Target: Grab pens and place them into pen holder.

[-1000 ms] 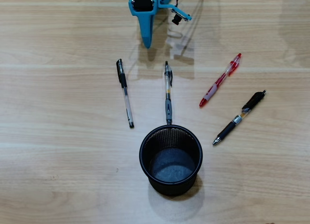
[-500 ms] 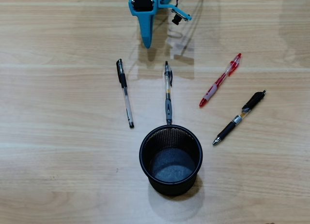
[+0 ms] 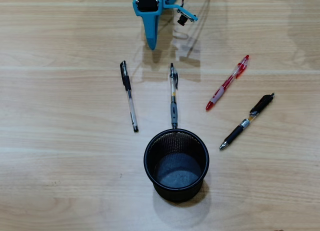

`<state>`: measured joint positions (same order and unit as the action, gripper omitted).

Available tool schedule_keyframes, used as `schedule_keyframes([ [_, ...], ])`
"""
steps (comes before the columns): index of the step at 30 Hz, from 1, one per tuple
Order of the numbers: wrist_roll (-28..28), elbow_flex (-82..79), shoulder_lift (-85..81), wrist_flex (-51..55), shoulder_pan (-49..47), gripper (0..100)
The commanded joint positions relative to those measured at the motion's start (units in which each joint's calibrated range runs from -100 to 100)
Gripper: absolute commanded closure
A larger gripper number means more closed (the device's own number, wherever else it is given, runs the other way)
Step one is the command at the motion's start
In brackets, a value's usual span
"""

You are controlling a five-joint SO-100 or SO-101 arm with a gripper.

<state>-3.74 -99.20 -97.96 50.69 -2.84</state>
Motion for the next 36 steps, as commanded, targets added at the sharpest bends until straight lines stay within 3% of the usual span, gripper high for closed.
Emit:
schedule_keyframes([
  [1,0.11,0.10,-0.44,0.15,0.07,98],
  [24,0.11,0.55,-0.02,0.15,0.25,98],
  [36,-0.15,36.06,28.46,1.09,-0.47,98],
])
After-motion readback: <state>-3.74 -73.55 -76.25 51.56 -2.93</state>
